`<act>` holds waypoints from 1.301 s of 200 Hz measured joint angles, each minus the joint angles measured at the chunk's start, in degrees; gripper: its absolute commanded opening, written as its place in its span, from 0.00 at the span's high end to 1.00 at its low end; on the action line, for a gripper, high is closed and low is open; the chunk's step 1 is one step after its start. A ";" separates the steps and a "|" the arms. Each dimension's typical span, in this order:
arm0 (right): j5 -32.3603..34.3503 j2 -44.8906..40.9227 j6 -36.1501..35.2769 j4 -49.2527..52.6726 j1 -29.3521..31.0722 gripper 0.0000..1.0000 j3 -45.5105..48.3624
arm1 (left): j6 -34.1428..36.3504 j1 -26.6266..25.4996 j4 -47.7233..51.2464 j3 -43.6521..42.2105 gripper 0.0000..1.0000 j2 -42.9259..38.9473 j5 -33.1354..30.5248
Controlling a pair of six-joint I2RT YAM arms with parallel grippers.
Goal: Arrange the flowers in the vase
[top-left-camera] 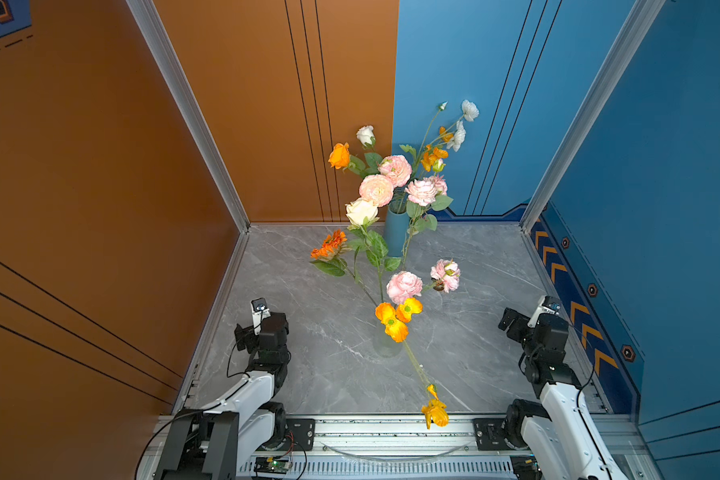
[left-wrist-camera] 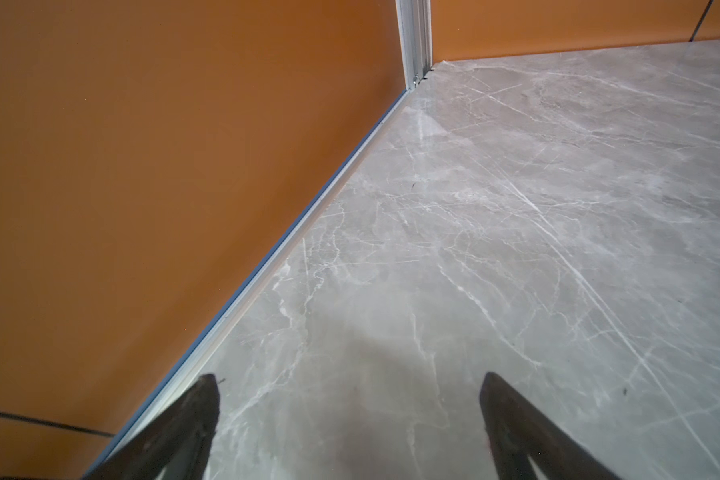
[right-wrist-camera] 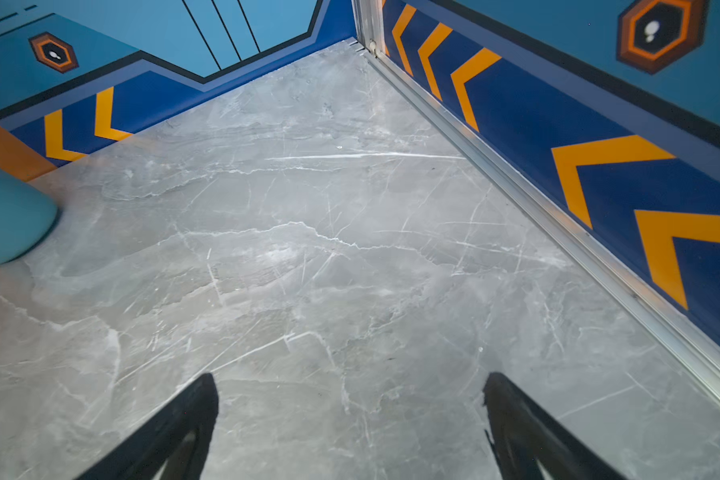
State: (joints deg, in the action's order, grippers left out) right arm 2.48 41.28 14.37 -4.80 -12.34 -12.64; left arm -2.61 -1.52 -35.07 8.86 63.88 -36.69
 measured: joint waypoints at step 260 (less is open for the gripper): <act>-0.68 47.93 -9.99 -48.24 12.68 0.00 -8.11 | 2.80 -3.06 -27.32 7.54 0.02 25.92 18.62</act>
State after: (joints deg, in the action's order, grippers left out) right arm 1.80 89.21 4.38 -53.04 0.34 -20.75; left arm 0.19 -4.58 -62.39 16.40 89.80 -18.06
